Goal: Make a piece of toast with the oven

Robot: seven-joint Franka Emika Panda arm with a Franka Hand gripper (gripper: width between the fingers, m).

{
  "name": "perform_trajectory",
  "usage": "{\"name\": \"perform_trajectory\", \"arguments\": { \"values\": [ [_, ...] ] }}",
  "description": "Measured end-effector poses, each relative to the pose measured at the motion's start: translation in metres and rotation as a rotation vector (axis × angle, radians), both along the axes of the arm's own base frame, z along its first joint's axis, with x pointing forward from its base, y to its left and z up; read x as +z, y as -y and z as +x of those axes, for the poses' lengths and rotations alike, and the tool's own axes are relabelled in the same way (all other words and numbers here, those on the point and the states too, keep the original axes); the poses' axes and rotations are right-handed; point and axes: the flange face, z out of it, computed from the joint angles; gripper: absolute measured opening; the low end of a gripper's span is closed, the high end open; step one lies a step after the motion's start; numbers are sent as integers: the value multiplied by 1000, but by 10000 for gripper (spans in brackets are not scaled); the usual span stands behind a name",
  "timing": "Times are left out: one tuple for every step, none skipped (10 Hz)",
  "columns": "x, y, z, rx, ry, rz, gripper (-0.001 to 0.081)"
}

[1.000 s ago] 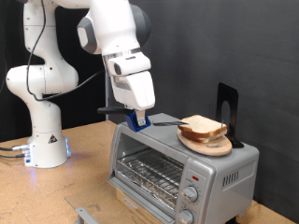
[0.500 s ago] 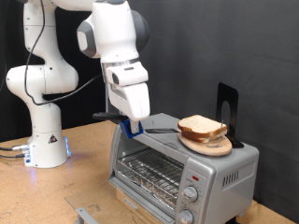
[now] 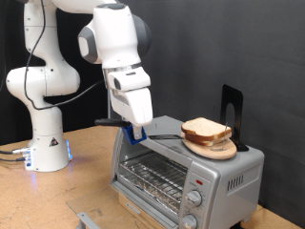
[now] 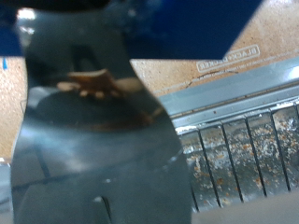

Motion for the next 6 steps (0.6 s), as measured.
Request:
{"name": "perform_trajectory", "arguments": {
  "values": [
    [-1,-8,0,12,-1,-1,400],
    [-1,-16,0,16,-4,-2,400],
    [-1,-24,0,19,-3,-3,400],
    [-1,-26,0,19,6,-3,400],
    [0,-26,1,16,16,-1,400],
    [2,-25,1,11,21,3,400]
  ]
}}
